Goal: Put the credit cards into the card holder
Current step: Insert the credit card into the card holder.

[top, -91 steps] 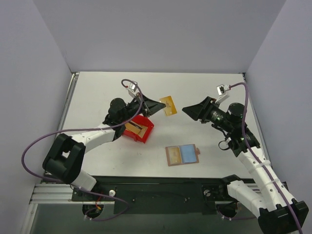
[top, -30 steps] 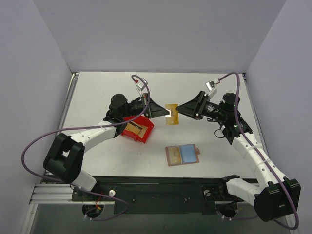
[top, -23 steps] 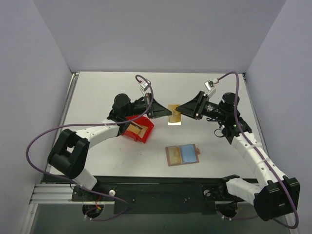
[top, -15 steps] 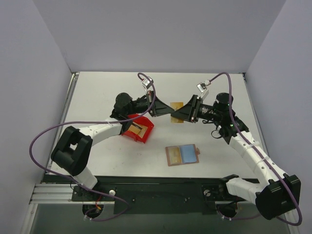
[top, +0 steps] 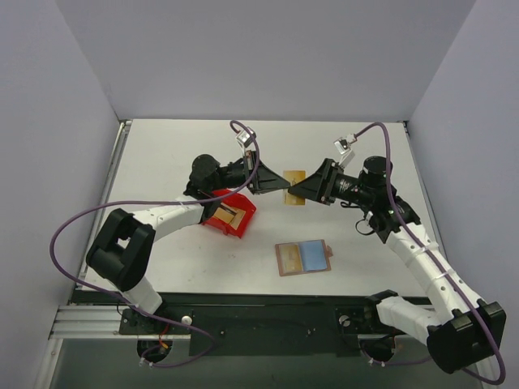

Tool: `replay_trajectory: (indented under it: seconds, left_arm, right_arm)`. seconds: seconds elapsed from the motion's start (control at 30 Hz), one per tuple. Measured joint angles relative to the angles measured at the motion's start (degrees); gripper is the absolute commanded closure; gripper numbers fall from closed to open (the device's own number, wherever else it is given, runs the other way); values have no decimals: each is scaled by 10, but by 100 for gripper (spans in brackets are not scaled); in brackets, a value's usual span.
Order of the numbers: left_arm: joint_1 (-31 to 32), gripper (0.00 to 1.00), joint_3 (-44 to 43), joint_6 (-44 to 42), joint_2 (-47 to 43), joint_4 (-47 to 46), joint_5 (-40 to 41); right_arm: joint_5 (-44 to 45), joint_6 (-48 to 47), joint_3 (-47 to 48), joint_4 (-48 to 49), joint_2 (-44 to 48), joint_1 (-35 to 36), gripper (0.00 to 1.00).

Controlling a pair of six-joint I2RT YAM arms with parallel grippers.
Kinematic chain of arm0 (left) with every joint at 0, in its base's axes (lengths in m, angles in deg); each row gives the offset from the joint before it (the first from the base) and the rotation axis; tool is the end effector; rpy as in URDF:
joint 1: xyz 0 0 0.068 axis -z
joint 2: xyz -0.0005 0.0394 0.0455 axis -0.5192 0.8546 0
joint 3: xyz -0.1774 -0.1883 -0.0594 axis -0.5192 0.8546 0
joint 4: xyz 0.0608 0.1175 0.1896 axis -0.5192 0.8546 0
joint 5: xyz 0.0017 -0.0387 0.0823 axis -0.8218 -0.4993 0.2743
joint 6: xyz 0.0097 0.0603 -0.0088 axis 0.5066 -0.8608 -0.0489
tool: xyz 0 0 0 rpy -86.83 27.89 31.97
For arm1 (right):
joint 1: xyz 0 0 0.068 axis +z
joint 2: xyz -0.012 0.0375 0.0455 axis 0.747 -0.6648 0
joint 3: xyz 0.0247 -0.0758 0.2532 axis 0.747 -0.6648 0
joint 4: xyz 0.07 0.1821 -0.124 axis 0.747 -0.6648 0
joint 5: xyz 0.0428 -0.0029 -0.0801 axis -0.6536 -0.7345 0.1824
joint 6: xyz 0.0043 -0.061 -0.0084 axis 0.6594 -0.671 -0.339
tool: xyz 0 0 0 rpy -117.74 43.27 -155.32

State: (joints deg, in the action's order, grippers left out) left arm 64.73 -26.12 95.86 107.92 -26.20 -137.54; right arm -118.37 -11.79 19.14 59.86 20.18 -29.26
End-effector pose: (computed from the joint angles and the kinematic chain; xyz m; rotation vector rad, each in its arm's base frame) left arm 0.2658 -0.2187 0.3171 0.2492 1.7786 -2.1504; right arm 0.1961 0.1047 0.3546 -0.3235 1.7921 1.5104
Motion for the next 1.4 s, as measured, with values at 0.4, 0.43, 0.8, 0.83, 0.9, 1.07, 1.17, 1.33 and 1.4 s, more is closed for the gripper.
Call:
replay_trajectory:
  seconds: [0.4,0.43,0.8,0.83,0.9,1.07,1.17,1.33,1.4]
  left_arm:
    - [6,100,0,4,0,-5,-19]
    - [7,100,0,5,0,-5,-20]
    - [7,100,0,10,1,-9,-25]
    - [7,100,0,10,1,-9,-25]
    - [7,100,0,10,2,-9,-25]
    - [7,65,0,12,9,-14,-26]
    - [6,40,0,20,13,-25,-24]
    - [-8,31,5,21,13,-44,-18]
    - [-17,31,20,9,13,-40,-14]
  right_arm:
    - [23,-4,0,-6,18,-8,73]
    - [23,-4,0,-6,18,-8,73]
    - [23,-4,0,-7,18,-8,80]
    - [23,-4,0,-7,18,-8,81]
    - [23,-4,0,-7,18,-8,92]
    - [20,-2,0,-4,20,-7,100]
    - [22,-6,1,-13,20,-8,100]
    - [76,-34,15,-85,22,-12,100]
    - [132,-54,25,-136,26,-13,100]
